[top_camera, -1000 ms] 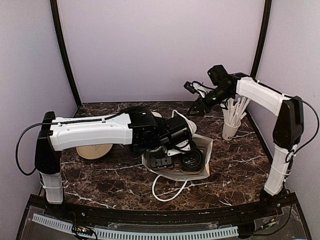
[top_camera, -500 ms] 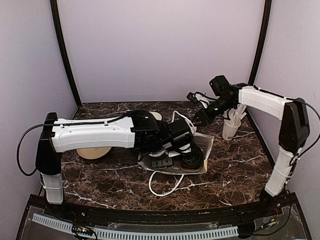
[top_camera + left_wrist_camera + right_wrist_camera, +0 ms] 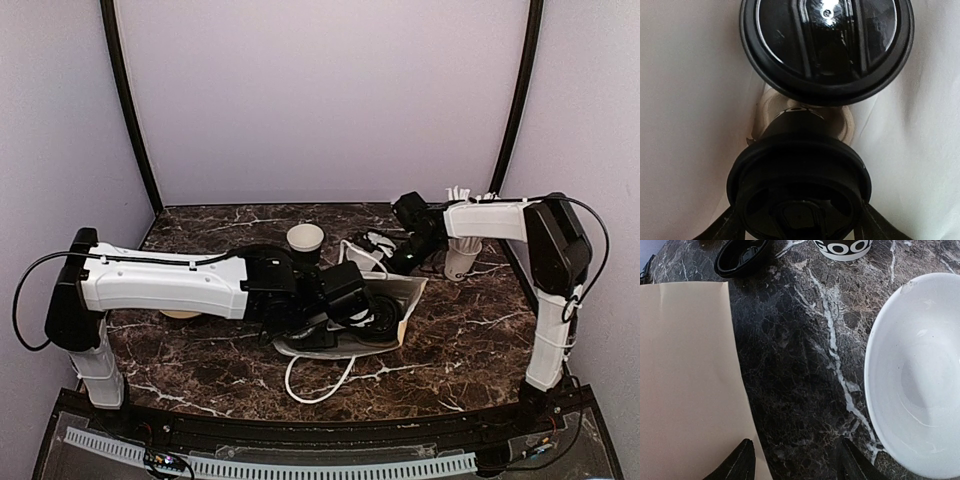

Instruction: Pack the takeout coffee

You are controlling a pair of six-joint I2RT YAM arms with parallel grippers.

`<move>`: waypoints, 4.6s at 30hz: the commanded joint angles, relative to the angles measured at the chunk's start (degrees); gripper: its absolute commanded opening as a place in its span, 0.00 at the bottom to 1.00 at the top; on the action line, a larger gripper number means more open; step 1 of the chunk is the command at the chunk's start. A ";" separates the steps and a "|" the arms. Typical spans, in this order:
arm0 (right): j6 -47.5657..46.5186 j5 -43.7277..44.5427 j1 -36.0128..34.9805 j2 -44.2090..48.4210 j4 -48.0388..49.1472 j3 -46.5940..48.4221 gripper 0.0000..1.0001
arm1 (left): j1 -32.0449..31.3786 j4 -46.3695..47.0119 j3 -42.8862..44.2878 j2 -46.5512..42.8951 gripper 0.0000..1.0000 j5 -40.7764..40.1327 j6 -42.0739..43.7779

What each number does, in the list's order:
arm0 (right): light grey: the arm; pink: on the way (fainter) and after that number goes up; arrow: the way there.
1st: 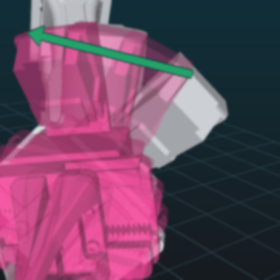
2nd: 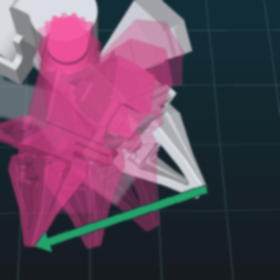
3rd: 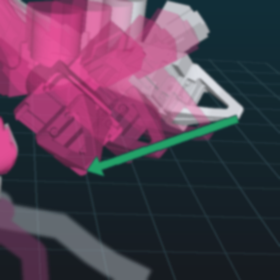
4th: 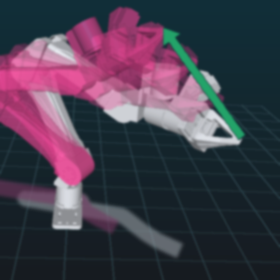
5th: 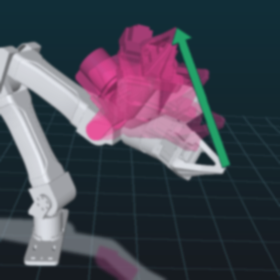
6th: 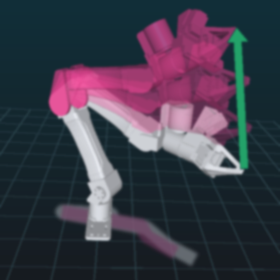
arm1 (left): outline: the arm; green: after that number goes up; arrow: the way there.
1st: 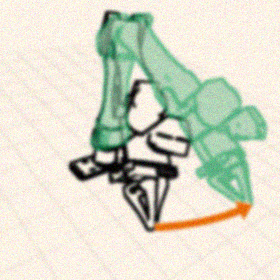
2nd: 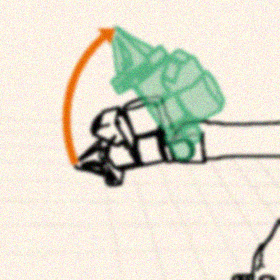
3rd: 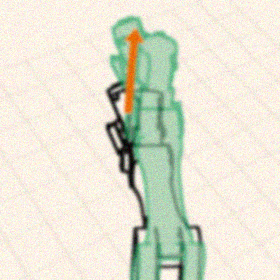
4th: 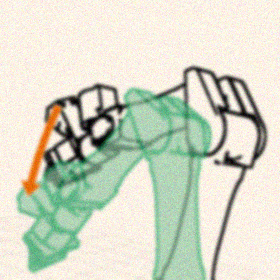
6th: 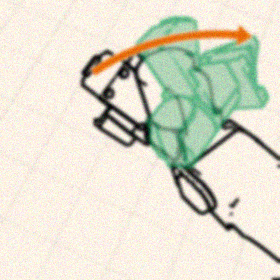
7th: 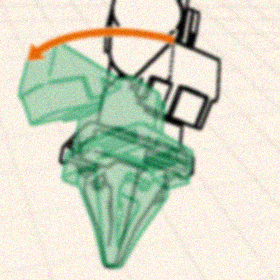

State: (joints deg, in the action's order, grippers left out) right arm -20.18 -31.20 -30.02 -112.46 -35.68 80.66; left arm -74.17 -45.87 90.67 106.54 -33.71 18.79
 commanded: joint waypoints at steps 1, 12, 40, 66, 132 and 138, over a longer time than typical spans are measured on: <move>0.90 -4.91 -0.55 -2.83 1.61 0.55 0.55 | -0.27 4.25 -3.34 -4.20 0.37 -1.53 1.54; -2.04 -10.66 -1.93 -6.93 -4.51 4.09 0.55 | 0.45 -1.39 -2.36 -3.94 0.36 5.99 -1.69; -11.78 0.43 6.45 9.21 -22.85 16.92 0.62 | 4.48 -15.12 13.49 8.81 0.33 26.26 -6.65; -9.96 -4.67 7.34 19.22 -24.97 17.44 0.67 | 5.40 -15.79 20.24 1.10 0.99 26.58 -9.44; -3.23 -13.75 -7.25 20.19 -18.57 20.79 0.02 | 5.62 33.59 -2.68 -37.20 0.99 0.12 -6.30; -8.35 -16.97 -13.65 24.01 -21.40 18.25 0.00 | 5.62 36.91 -6.28 -39.21 0.99 -1.82 -4.62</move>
State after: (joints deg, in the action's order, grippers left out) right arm -25.17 -44.82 -39.20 -92.38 -56.21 100.31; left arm -68.73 -13.67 86.91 70.22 -32.77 13.04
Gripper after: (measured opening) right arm 0.010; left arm 0.987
